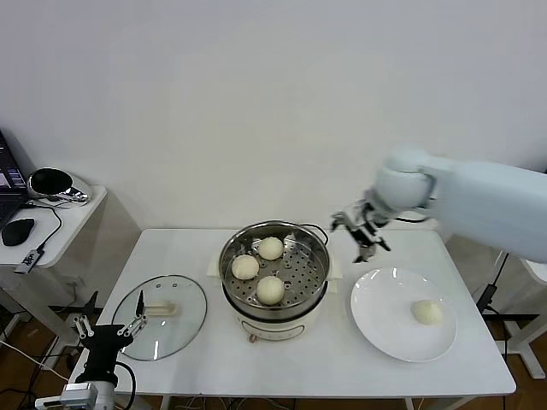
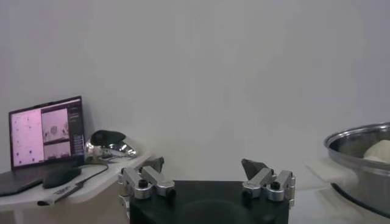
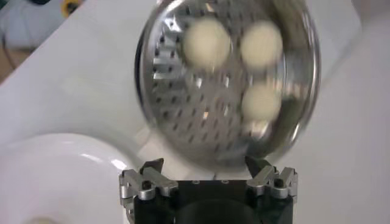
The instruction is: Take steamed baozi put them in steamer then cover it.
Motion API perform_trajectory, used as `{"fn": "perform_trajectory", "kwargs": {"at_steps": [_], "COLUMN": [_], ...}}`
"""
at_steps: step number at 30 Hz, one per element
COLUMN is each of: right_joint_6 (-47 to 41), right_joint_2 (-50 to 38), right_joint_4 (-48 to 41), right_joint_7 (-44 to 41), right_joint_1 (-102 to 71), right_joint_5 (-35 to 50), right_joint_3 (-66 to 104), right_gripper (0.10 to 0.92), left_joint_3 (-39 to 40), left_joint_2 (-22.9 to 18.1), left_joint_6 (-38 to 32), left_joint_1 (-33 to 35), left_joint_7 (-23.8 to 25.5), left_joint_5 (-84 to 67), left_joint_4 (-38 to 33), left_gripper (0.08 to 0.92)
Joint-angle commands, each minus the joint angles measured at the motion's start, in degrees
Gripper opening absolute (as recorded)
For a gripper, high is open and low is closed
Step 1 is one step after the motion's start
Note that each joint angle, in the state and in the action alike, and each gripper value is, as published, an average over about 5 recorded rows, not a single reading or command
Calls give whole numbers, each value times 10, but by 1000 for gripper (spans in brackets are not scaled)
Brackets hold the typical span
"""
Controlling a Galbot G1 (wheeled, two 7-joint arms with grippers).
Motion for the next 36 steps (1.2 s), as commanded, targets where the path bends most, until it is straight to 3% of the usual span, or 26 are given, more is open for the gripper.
{"fn": "perform_trajectory", "kwargs": {"at_steps": [1,8,16,36], "right_joint_6": [-29,17,46,56], "right_joint_2": [-169,-210,-174,-47], "right_joint_4": [16,-49,-130,-232], "right_joint_7": [-19,-24,-18,2], "right_joint_1": [-89,-303,-505,-554], "right_joint_5": [-49,-113,-175,-207], "right_joint_3": [58,234,408,454], "right_gripper": [823,823,823,823], "left_joint_3": [5,16,17,5], "left_joint_2": [0,-2,-1,-7], "left_joint_6": [0,1,2,2], "left_joint_1": [-1,-3,-4,1], "left_joint_7": [0,1,1,1], "left_joint_5": [1,6,10,12], "left_joint_4": [2,5,11,6], "left_gripper": [823,823,823,823]}}
